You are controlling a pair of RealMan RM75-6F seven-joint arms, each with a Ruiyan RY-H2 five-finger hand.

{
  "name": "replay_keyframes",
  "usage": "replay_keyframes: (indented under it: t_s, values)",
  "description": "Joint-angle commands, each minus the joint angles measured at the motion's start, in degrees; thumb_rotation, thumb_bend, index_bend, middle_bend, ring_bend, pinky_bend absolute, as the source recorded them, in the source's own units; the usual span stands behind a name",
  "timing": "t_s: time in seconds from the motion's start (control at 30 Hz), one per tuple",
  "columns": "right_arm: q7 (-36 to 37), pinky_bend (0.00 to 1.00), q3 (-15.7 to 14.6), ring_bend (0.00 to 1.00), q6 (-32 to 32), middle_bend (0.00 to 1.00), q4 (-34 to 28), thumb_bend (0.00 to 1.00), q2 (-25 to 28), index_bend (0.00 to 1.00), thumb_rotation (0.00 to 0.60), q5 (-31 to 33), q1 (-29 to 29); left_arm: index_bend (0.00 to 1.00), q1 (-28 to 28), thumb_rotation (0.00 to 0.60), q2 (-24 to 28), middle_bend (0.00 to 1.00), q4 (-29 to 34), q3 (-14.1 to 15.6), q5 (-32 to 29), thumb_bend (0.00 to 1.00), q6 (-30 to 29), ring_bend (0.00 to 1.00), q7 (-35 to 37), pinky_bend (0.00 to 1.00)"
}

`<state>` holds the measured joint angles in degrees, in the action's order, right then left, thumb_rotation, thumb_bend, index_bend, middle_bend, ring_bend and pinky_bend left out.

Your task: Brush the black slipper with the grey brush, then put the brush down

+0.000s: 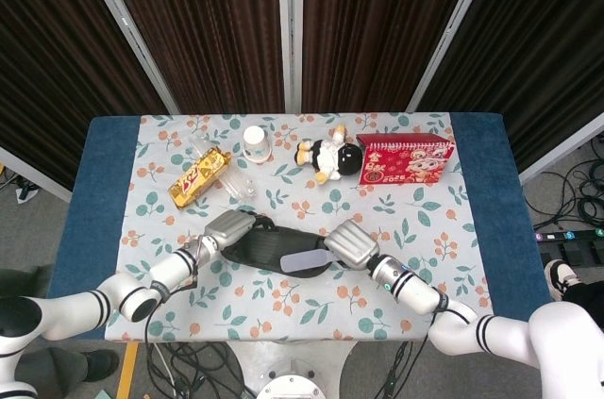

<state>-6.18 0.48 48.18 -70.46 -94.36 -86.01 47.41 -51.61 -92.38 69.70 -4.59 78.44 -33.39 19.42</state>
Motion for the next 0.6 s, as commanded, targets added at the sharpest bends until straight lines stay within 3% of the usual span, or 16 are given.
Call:
replay_keyframes:
  t_s: [0.03, 0.3, 0.4, 0.6]
  values:
    - [2.5, 1.00, 1.7, 1.00, 1.8, 1.00, 0.6, 0.61, 0.5, 1.00, 0.600, -0.2, 0.0, 0.34, 0.0, 0.600, 0.0, 0.40, 0.1, 0.0, 0.1, 0.26, -0.1, 0.24, 0.0, 0.24]
    - [2.8, 1.00, 4.2, 1.00, -0.7, 1.00, 7.4, 0.61, -4.2, 1.00, 0.600, 1.4, 2.6, 0.34, 0.0, 0.600, 0.1, 0.40, 0.1, 0.3, -0.1, 0.26, 0.0, 0.24, -0.1, 0.24]
    - [1.7, 1.00, 3.1, 1.00, -2.4, 1.00, 8.2, 0.61, -5.1, 1.00, 0.600, 0.8, 3.3, 0.34, 0.0, 0.600, 0.2, 0.40, 0.1, 0.4, -0.2, 0.26, 0.1, 0.24, -0.1, 0.24]
    - [1.7, 1.00, -0.4, 1.00, -3.3, 1.00, 3.5, 0.61, -2.4, 1.00, 0.600, -1.4, 2.6, 0.34, 0.0, 0.600, 0.2, 0.40, -0.1, 0.3, -0.1, 0.26, 0.0, 0.24, 0.2, 0.24]
